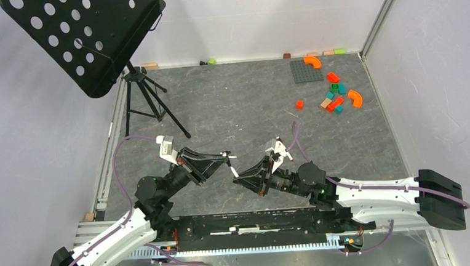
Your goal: Insert the pens into the pen caps
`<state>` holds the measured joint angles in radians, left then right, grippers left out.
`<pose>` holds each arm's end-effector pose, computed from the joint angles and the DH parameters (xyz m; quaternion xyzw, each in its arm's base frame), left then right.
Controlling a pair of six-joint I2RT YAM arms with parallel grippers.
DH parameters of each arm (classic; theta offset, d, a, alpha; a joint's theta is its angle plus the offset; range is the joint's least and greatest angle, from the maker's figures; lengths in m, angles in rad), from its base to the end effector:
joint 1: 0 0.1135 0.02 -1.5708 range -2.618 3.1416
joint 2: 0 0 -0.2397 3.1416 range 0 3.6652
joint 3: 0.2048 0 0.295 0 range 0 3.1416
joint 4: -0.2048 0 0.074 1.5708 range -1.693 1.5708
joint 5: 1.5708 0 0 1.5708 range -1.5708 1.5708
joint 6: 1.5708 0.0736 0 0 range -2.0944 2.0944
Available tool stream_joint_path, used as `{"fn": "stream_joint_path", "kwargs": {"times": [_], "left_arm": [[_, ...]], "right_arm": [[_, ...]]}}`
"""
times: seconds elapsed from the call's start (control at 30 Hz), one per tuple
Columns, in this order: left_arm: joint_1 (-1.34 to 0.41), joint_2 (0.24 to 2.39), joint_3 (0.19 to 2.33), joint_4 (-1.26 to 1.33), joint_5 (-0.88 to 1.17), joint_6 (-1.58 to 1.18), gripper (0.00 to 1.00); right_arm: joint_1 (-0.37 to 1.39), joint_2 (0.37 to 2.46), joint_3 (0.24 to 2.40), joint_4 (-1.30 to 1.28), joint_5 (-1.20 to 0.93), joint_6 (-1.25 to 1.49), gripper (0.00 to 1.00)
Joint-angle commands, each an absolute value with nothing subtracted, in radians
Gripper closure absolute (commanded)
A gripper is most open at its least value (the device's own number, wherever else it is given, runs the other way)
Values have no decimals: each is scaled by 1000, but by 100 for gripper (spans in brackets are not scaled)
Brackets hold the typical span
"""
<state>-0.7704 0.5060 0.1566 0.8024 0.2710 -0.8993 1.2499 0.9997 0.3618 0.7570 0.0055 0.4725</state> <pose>0.1532 -0.1761 0.2506 0.0805 0.5317 -0.6707 0.5108 0.0965 0.2891 0.2089 -0.2496 0.6150 0.5662 0.4887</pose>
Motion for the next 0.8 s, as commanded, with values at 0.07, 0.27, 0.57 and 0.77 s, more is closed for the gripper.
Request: {"fn": "stream_joint_path", "kwargs": {"times": [0.07,0.27,0.57,0.77], "left_arm": [[-775,506,149,849,281,-915,98],[-775,516,143,863,281,-920,98],[-775,525,138,875,279,-927,98],[-775,512,144,824,263,-898,98]], "right_arm": [[1256,1004,417,764,43,448,100],[1256,1007,440,746,53,434,100],[1256,1008,464,727,69,417,100],[1256,991,467,710,75,410,100]]}}
